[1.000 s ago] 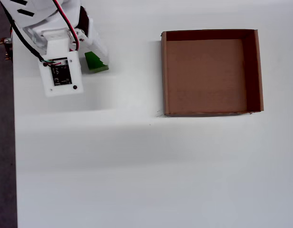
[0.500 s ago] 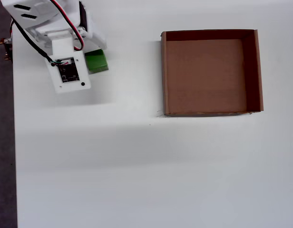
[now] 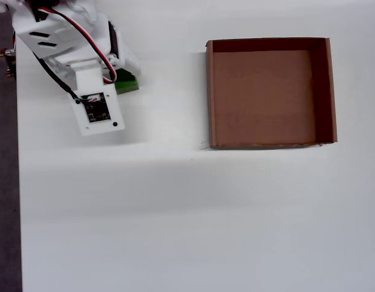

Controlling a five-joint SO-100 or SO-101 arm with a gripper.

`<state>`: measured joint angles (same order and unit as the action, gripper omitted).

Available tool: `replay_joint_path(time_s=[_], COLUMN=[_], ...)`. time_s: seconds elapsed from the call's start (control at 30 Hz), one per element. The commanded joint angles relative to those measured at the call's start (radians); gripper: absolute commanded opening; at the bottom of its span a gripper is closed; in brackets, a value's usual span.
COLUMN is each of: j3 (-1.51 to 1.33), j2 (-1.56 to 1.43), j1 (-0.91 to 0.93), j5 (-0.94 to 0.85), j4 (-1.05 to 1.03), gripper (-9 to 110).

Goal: Grasp a green cube and put it in a box.

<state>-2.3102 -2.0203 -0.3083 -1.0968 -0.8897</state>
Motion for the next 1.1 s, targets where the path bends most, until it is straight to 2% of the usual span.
replay_joint_path(time_s=[0.0, 1.07], j3=[0.049, 0.08], j2=[0.005, 0.186], j1=[0.003, -0.028], j5=[-0.018, -0.02], j4=[0.015, 0.086], gripper=[27, 27])
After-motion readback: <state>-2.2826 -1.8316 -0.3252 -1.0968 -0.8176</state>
